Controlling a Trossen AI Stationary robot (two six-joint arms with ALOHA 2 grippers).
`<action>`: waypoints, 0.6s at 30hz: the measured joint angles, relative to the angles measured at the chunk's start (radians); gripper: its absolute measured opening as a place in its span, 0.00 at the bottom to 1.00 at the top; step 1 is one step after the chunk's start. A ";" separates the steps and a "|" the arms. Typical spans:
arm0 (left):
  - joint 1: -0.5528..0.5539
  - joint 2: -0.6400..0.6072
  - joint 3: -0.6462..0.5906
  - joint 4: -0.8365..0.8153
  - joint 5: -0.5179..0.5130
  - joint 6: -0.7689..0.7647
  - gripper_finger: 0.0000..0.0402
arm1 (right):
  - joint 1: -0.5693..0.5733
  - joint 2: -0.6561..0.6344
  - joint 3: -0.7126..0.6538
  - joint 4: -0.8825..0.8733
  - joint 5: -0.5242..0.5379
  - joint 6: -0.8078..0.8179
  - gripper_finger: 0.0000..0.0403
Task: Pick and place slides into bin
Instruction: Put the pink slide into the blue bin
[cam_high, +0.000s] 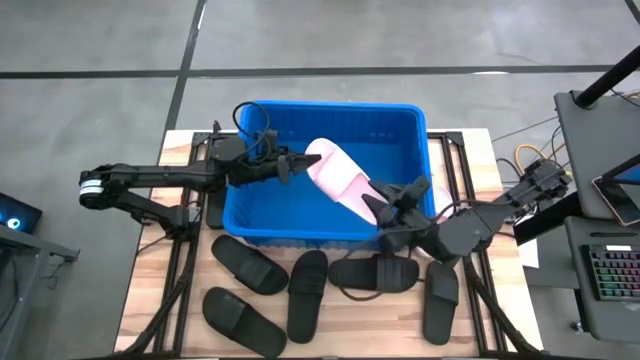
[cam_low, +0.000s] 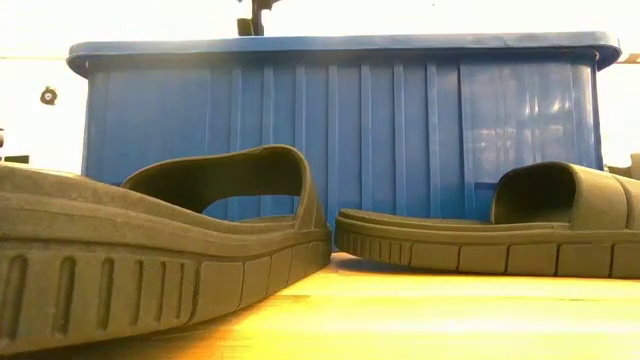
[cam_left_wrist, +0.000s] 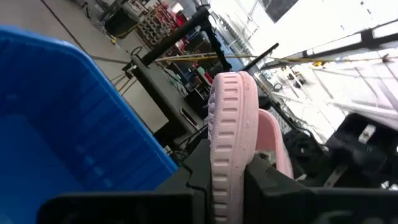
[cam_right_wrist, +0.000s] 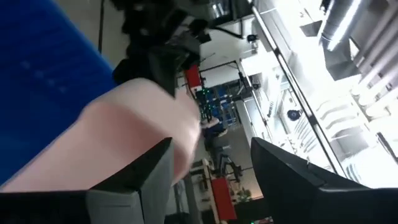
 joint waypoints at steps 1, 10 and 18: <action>0.000 0.000 0.000 0.000 0.000 -0.006 0.04 | -0.004 0.003 0.000 -0.010 0.000 0.000 0.51; 0.000 -0.001 -0.004 -0.001 -0.001 -0.079 0.04 | -0.057 0.028 0.000 -0.021 -0.003 -0.080 0.51; 0.000 -0.002 -0.006 -0.004 0.019 -0.130 0.04 | -0.120 0.033 0.000 -0.114 -0.162 -0.106 0.51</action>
